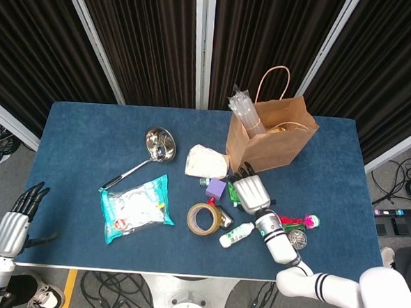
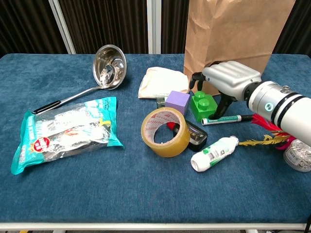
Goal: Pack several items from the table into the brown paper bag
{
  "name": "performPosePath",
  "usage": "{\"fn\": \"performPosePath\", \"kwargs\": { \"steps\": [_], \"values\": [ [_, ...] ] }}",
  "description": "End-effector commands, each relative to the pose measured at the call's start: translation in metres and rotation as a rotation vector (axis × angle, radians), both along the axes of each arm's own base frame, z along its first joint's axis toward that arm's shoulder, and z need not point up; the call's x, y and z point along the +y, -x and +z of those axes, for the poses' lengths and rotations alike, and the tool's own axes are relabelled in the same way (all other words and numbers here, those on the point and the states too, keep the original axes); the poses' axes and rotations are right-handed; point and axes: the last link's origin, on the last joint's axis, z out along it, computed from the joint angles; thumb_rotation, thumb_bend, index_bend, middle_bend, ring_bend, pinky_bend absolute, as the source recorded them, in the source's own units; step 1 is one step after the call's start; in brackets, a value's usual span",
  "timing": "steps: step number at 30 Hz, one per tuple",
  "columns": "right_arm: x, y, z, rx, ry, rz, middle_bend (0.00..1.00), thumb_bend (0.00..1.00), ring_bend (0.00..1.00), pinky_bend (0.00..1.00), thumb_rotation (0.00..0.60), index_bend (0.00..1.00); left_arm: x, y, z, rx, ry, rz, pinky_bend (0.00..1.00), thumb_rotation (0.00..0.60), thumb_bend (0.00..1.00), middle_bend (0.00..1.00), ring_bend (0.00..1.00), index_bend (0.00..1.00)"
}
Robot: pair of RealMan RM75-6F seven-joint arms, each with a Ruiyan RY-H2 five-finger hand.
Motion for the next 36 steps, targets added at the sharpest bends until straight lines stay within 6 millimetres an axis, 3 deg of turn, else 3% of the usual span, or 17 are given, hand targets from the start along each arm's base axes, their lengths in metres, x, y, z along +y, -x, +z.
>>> {"fn": "performPosePath", "kwargs": {
  "steps": [1,20,36],
  "values": [
    [-0.001,-0.001,-0.002,-0.006,0.007,-0.001,0.30,0.00,0.15,0.01,0.600,0.28,0.000,0.000,0.000,-0.001,-0.001,-0.003,0.14,0.600,0.06,0.11,0.00,0.09],
    [-0.004,-0.001,-0.015,-0.009,0.003,-0.037,0.34,0.00,0.17,0.01,0.600,0.28,0.002,0.001,0.000,-0.012,0.001,-0.003,0.14,0.600,0.06,0.11,0.00,0.09],
    [0.011,-0.002,-0.012,-0.014,-0.021,-0.025,0.39,0.00,0.24,0.08,0.600,0.28,0.001,0.000,0.001,-0.008,-0.002,-0.010,0.14,0.600,0.06,0.11,0.00,0.09]
  ]
}}
